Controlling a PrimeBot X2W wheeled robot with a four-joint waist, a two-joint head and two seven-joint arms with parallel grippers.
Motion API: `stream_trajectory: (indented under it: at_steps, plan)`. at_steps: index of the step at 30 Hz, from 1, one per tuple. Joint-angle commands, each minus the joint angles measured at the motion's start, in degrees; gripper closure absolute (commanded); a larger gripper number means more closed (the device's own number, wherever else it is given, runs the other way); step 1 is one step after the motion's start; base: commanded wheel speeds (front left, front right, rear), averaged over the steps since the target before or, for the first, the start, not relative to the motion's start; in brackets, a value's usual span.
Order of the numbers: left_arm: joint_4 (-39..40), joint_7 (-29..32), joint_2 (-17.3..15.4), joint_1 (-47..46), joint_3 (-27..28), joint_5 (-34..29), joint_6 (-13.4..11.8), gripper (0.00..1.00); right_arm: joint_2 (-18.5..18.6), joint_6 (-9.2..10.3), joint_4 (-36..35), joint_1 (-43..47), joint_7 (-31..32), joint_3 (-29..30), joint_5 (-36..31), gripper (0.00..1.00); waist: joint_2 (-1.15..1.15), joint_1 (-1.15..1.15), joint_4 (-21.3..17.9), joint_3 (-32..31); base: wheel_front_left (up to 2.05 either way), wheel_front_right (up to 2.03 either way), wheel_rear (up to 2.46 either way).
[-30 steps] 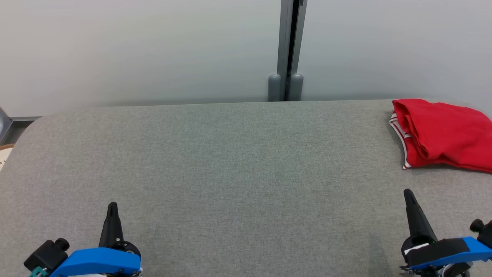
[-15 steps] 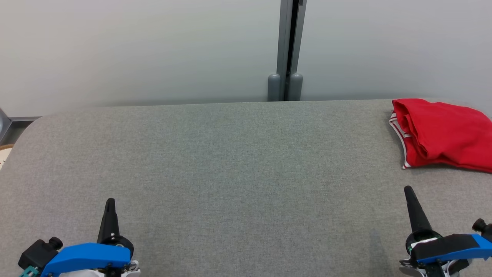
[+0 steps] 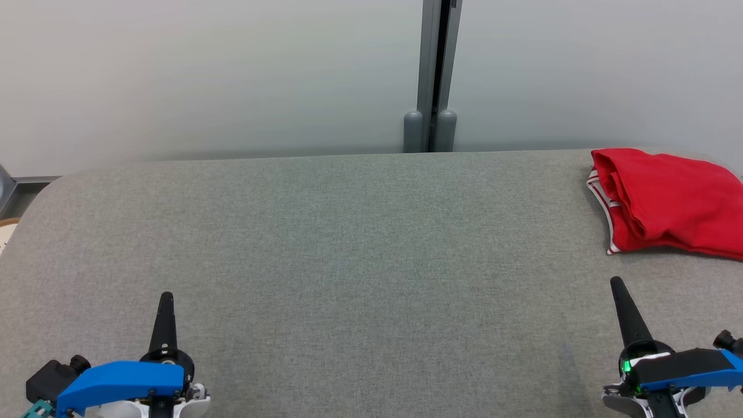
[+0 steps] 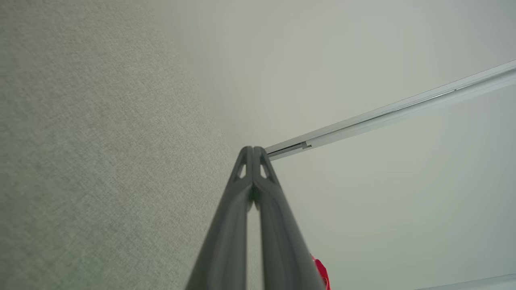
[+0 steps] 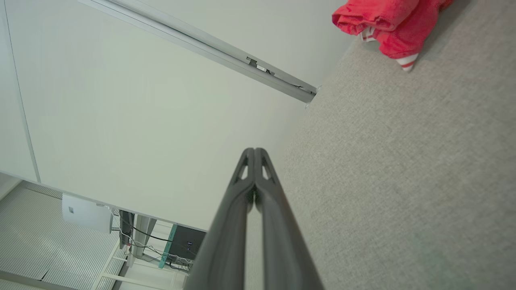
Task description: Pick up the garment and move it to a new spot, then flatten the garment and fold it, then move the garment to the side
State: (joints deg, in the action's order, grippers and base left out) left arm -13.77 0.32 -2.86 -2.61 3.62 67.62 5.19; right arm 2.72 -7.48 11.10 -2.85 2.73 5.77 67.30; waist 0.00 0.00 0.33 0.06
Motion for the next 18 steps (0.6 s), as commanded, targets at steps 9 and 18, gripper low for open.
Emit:
stream_trajectory:
  at_steps: [9, 18]
  plan:
    - [0.24, 1.47, -0.03, -1.91, 0.91, 5.71, 0.86, 1.00, 0.24, -0.02, 0.39, -1.75, 0.97, 0.30, 5.91, 1.00, 0.00, 0.00, -0.06, 0.02, 0.00, 0.00, 0.00]
    - [0.11, 2.62, -0.02, -2.49, 1.45, 10.25, 1.23, 1.00, 0.25, -0.02, 1.04, -2.13, 1.73, 0.44, 10.43, 1.00, 0.00, 0.00, -0.11, 0.04, 0.00, 0.00, 0.00]
